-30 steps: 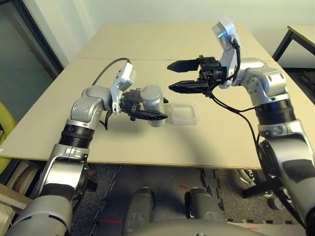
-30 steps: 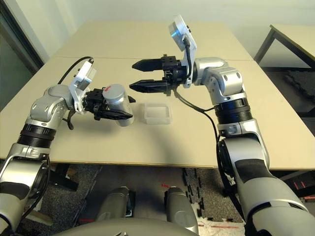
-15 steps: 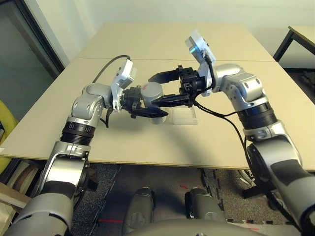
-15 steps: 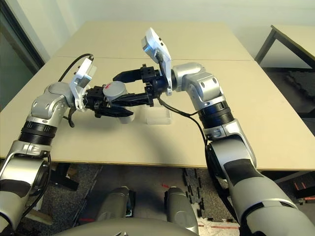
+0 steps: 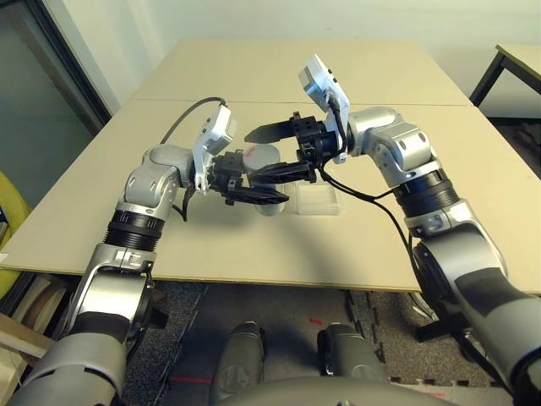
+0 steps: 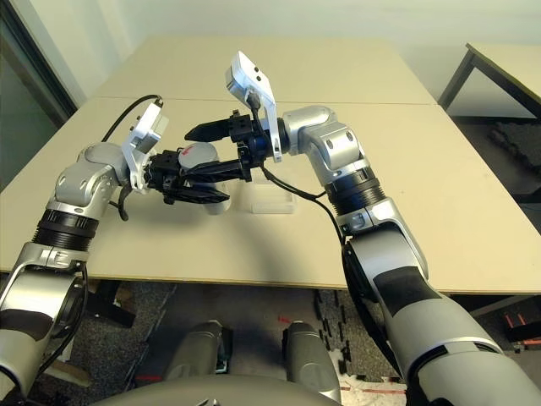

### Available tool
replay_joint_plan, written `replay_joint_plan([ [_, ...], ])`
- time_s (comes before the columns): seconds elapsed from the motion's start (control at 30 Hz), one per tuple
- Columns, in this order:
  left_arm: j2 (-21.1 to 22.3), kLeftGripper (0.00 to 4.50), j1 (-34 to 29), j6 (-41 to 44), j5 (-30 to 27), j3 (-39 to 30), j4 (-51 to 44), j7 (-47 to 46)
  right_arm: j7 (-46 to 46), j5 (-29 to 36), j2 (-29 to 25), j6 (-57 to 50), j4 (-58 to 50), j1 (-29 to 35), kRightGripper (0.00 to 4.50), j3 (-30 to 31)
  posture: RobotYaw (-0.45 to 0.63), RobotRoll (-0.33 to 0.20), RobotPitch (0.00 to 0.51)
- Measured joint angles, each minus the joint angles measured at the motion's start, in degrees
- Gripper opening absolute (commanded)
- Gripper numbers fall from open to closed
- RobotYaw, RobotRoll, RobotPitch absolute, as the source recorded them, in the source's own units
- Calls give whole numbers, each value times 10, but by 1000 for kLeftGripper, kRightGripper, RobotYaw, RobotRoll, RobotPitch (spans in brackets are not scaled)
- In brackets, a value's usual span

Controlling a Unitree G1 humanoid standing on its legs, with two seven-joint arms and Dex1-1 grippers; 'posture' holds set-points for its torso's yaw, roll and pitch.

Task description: Pour the medicine from the bottle into the box.

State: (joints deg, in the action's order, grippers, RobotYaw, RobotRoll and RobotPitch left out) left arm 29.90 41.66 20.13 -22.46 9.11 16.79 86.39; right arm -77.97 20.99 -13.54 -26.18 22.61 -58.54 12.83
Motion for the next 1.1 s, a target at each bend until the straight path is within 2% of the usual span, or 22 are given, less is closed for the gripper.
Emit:
replay_joint_plan([
  [0.77, 0, 2581, 0, -2, 2, 1, 0, -6, -12, -4, 1, -20, 0, -1, 4500, 1, -22, 0, 0],
  [0.83, 0, 2581, 0, -2, 2, 1, 0, -6, -12, -4, 1, -22, 0, -1, 4120, 1, -23, 0, 0],
  [0.93, 0, 2581, 0, -3, 2, 1, 0, -6, -12, -4, 1, -24, 0, -1, 4450, 1, -23, 0, 0],
  [1.1, 0, 2581, 0, -3, 2, 1, 0, -6, -11, -4, 0, -25, 0, -1, 4500, 1, -20, 0, 0],
])
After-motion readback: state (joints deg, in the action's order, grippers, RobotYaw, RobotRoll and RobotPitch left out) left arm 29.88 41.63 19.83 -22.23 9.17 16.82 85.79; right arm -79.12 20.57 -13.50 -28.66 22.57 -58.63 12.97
